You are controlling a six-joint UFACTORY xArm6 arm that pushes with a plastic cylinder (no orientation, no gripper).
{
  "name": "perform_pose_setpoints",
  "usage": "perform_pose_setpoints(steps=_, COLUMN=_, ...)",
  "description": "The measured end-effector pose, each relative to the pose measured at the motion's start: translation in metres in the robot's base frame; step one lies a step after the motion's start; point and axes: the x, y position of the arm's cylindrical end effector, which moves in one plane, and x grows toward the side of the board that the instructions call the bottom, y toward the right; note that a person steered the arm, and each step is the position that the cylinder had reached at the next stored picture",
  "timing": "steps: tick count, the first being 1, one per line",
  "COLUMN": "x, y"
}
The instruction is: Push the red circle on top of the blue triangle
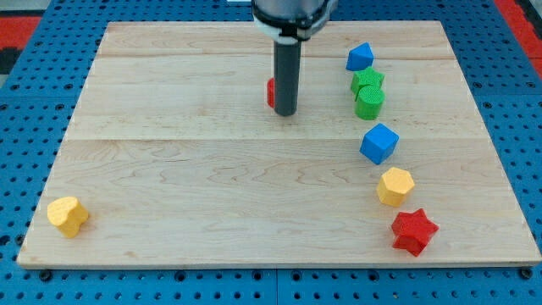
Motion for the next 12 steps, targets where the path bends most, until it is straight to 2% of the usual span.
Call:
perform_pose_setpoints(steps=1, x=-0.047, y=0.000)
perform_pose_setpoints(steps=3, x=-0.098, y=-0.048)
perform_pose_setpoints(steps=5, x=-0.122, y=-0.096)
perform_pose_setpoints(steps=6, x=-0.148, y=-0.094)
perform_pose_setpoints(steps=7, x=-0.163, y=-0.063)
perform_pose_setpoints(steps=9, x=-0.163, y=0.043)
perform_pose_setpoints(steps=11, x=-0.164, y=-0.015)
perform_pose_setpoints(steps=12, x=-0.160, y=0.006)
